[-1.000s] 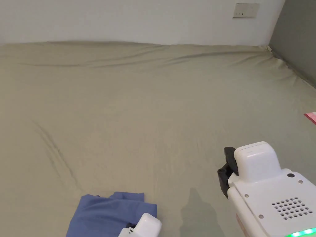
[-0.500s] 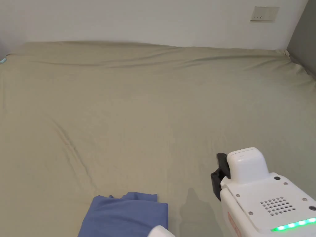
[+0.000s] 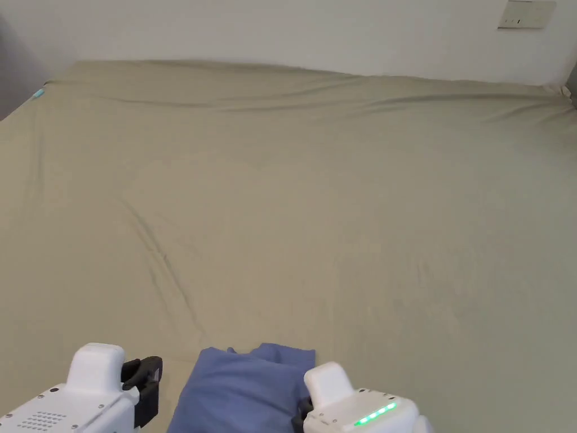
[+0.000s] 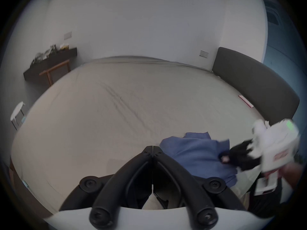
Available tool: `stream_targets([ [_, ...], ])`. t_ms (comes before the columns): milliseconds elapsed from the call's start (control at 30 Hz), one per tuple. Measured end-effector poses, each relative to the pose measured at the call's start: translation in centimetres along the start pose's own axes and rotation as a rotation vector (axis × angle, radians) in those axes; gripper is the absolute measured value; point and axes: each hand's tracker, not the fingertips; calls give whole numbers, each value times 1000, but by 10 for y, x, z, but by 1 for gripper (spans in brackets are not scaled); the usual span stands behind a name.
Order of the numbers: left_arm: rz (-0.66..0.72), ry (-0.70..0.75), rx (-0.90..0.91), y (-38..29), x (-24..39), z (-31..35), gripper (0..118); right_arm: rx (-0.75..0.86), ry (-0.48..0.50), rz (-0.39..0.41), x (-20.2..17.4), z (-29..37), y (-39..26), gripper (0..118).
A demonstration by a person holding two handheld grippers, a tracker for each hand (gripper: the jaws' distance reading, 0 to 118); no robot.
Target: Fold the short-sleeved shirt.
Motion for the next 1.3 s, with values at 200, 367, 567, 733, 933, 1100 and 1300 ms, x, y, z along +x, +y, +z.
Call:
stream_targets([
  [200, 259, -214, -168, 3, -39, -23, 59, 23, -13, -8, 2, 0, 5, 0],
  [367, 512, -454, -306, -7, -46, -63, 117, 34, 8, -5, 4, 1, 1, 0],
  [567, 699, -632, -481, -32, -25, -117, 117, 40, 16, -17, 5, 2, 0, 0],
  [733, 627, -586, -505, -30, -11, -140, 68, 39, 13, -13, 4, 2, 1, 0],
  [933, 534, -505, -496, -25, -6, -121, 35, 69, 34, -44, 14, 25, 12, 0],
  [1100, 464, -450, -453, -15, -2, -99, 32, 301, -139, -91, 38, 95, 40, 0],
  [1300, 293, -354, -374, -2, -1, -64, 32, 498, -375, -42, 36, 163, 58, 0],
])
